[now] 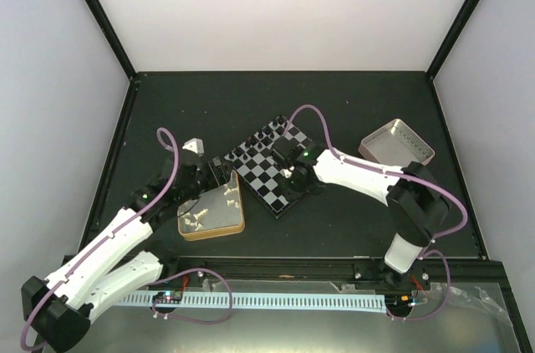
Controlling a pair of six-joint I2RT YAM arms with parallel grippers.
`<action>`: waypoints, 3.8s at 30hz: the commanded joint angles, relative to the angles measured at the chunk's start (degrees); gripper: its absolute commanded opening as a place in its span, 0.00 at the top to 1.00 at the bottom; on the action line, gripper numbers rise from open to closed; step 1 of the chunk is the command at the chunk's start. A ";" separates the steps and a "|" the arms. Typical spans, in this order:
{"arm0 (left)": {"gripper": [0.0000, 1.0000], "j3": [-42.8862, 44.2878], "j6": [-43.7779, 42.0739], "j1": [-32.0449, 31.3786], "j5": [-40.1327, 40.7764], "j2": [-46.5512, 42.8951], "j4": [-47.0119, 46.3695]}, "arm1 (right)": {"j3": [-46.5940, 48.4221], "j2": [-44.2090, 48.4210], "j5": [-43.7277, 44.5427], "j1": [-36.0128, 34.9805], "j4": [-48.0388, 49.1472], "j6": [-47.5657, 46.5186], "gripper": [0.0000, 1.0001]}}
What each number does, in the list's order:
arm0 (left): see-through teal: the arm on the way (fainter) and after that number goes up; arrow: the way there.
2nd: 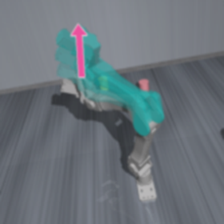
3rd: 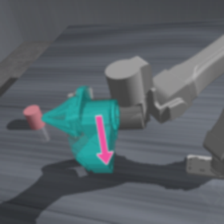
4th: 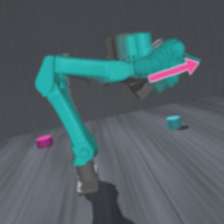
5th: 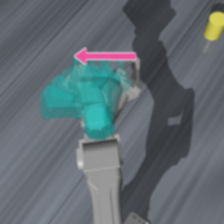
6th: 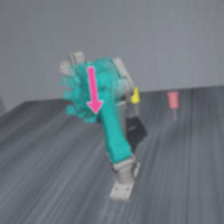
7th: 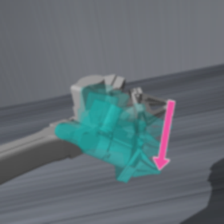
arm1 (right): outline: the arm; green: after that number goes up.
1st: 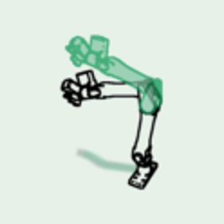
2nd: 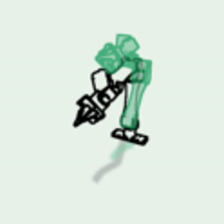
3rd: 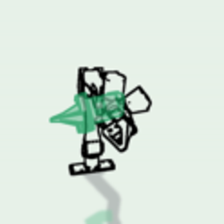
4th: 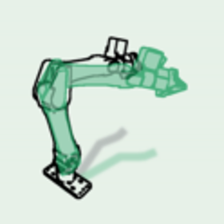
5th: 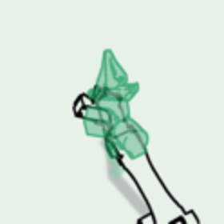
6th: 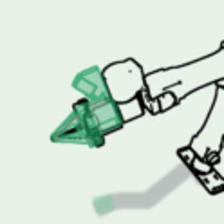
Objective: Set up the chess pieces on the board
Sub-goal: Place the chess piece on the chessboard, then pick up the chess piece from the storage box, then place the chess piece on the chessboard.
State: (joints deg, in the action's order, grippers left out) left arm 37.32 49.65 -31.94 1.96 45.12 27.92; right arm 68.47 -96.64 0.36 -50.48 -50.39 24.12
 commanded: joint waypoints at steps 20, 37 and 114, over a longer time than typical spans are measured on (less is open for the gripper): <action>0.20 -0.27 -2.33 0.26 1.53 1.81 1.05 | 5.66 -8.17 5.62 0.00 -2.50 -2.50 0.75; 0.22 -2.62 -4.04 0.24 -0.26 5.00 3.94 | 5.53 3.37 6.45 0.12 1.51 2.57 0.57; 0.98 27.62 -12.11 -21.01 -0.10 53.52 12.18 | -22.37 33.67 8.66 10.01 15.82 16.16 0.59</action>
State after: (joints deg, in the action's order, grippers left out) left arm 62.61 38.81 -52.71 1.06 97.65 37.26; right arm 47.46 -63.57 9.17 -41.98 -36.95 40.91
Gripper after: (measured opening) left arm 0.059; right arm 0.408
